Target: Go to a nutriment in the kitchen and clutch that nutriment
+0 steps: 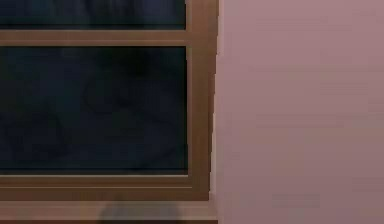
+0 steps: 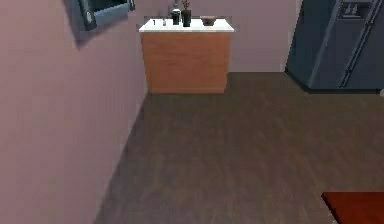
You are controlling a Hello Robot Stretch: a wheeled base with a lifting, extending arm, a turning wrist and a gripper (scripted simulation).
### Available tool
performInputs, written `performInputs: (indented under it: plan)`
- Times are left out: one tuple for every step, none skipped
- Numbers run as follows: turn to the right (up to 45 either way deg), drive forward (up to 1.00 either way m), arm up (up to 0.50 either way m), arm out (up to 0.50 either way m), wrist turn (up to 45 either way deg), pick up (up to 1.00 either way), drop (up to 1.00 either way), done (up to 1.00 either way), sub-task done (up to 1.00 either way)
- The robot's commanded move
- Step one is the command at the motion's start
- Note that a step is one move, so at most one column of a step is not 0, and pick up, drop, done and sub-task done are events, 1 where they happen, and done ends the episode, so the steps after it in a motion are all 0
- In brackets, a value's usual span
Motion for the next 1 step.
performInputs:
  plan:
    - [-45.0,0.00,0.00,0.00,0.0,0.00,0.00,0.00,0.00]
